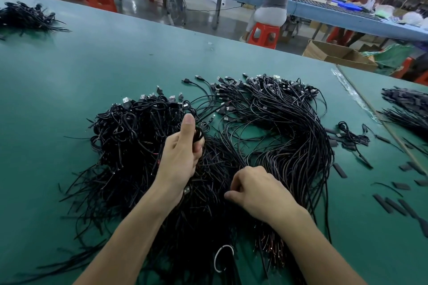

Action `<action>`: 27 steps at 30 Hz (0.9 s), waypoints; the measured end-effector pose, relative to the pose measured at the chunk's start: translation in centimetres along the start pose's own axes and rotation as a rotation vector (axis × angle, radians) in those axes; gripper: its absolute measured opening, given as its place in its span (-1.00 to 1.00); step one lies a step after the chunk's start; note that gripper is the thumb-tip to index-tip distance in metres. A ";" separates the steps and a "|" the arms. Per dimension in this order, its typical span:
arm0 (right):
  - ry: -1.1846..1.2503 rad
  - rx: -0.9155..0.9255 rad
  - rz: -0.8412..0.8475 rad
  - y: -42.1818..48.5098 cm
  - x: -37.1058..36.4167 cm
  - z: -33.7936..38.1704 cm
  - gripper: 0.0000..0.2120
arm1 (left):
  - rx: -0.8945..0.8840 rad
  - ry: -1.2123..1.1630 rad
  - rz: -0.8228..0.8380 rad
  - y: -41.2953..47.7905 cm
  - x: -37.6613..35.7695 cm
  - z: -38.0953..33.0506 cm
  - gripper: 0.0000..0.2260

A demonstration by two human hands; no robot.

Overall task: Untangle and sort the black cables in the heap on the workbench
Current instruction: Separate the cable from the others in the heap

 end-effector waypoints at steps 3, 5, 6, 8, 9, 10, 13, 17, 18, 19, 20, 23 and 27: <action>0.025 0.019 -0.017 -0.1 -0.3 0.3 -0.83 | 0.007 0.012 0.007 0.0 -0.1 0.0 -0.49; 0.054 0.020 -0.024 0.0 -0.4 0.3 -0.88 | 0.020 0.015 0.017 0.0 -0.2 0.1 -0.48; 0.069 0.018 -0.025 0.0 -0.4 0.3 -0.89 | 0.029 0.018 0.022 0.0 -0.3 0.1 -0.47; 0.091 0.011 -0.030 0.0 -0.3 0.2 -0.90 | 0.049 0.025 0.035 0.1 -0.4 0.2 -0.43; 0.098 0.011 -0.040 0.0 -0.3 0.1 -0.90 | 0.059 0.025 0.042 0.2 -0.4 0.3 -0.41; 0.113 0.015 -0.055 0.1 -0.3 0.0 -0.91 | 0.068 0.021 0.051 0.2 -0.3 0.3 -0.40; 0.269 0.046 -0.163 -0.2 0.2 -0.3 -0.94 | 0.071 0.015 0.083 0.2 -0.2 0.2 -0.42; 0.582 0.123 -0.374 -0.5 2.4 0.0 -0.87 | 0.038 0.075 0.122 -0.2 -0.7 -0.1 -0.44; 0.658 0.144 -0.415 -0.5 3.0 0.2 -0.85 | 0.013 0.100 0.142 -0.4 -1.0 -0.4 -0.45; 0.734 0.169 -0.460 -0.6 3.6 0.4 -0.81 | -0.015 0.117 0.168 -0.7 -1.1 -0.6 -0.47; 0.822 0.199 -0.513 -0.8 4.2 0.6 -0.79 | -0.042 0.126 0.205 -1.0 -1.3 -0.8 -0.49; 1.150 0.279 -0.647 -1.5 5.4 1.4 -0.84 | -0.089 0.117 0.351 -1.6 -1.3 -1.0 -0.52; 1.351 0.415 -0.621 -2.7 5.8 2.8 -0.89 | -0.165 -0.025 0.450 -1.8 -1.7 -1.3 -0.76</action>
Point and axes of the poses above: each hand's wrist, its own y-axis towards the middle knuckle, its own x-axis out of the back of the hand, z = x × y, the point moved 1 cm from there along y, towards the middle knuckle, and after that the axes turned 7 degrees about -y, right-handed, at the moved point
